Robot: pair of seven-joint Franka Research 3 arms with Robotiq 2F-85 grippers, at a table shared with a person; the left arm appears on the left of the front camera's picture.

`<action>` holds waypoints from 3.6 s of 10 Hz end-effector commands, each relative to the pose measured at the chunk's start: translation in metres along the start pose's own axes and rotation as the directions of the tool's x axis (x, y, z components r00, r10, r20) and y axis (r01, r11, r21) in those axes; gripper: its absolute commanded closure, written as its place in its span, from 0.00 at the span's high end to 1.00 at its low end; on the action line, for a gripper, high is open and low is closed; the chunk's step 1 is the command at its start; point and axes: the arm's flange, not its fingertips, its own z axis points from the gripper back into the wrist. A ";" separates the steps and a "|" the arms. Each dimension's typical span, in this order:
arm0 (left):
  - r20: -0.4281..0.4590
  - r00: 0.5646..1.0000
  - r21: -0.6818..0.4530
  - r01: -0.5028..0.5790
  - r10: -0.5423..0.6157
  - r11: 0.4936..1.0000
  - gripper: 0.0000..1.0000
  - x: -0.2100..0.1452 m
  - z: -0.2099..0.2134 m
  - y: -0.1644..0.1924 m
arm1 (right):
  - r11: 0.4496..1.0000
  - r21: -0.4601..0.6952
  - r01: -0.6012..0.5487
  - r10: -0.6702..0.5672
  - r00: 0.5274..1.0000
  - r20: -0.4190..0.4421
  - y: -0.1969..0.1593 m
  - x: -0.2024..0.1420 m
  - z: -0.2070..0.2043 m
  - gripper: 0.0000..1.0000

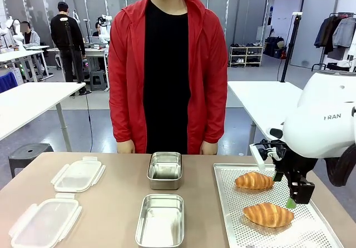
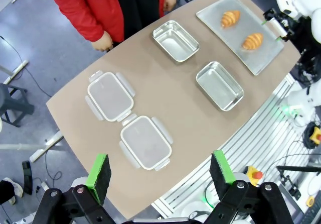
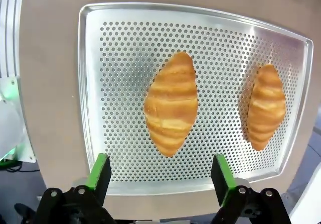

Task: Place the bread into the airtight container.
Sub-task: Pick up a Butter Roll and place it into an empty Airtight Container.

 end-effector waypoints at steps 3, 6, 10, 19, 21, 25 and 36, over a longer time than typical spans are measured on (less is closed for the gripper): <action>0.012 1.000 -0.007 0.002 -0.002 1.000 1.00 0.002 0.002 -0.001 | 0.999 -0.023 -0.030 0.029 0.999 -0.030 -0.007 0.002 -0.013 1.00; 0.012 1.000 -0.007 0.002 -0.002 1.000 1.00 0.002 0.002 -0.001 | 0.999 0.028 -0.018 0.019 0.999 -0.033 -0.017 0.003 -0.045 1.00; 0.012 1.000 -0.007 0.002 -0.002 1.000 1.00 0.002 0.002 -0.001 | 1.000 0.007 0.014 -0.014 1.000 -0.005 -0.033 -0.004 -0.082 1.00; 0.012 1.000 -0.007 0.002 -0.002 1.000 1.00 0.002 0.002 -0.001 | 0.988 0.115 0.099 -0.102 0.995 0.014 -0.052 -0.005 -0.120 0.82; 0.012 1.000 -0.007 0.002 -0.002 1.000 1.00 0.002 0.002 -0.001 | 0.988 0.120 0.099 -0.101 0.995 0.009 -0.053 -0.005 -0.118 0.63; 0.012 1.000 -0.007 0.002 -0.002 1.000 1.00 0.002 0.002 -0.001 | 0.987 0.135 0.087 -0.089 0.996 0.007 -0.052 0.002 -0.103 0.46; 0.012 1.000 -0.007 0.002 -0.002 1.000 1.00 0.002 0.002 -0.001 | 0.985 0.092 0.144 -0.142 0.990 -0.026 0.006 0.201 0.009 0.12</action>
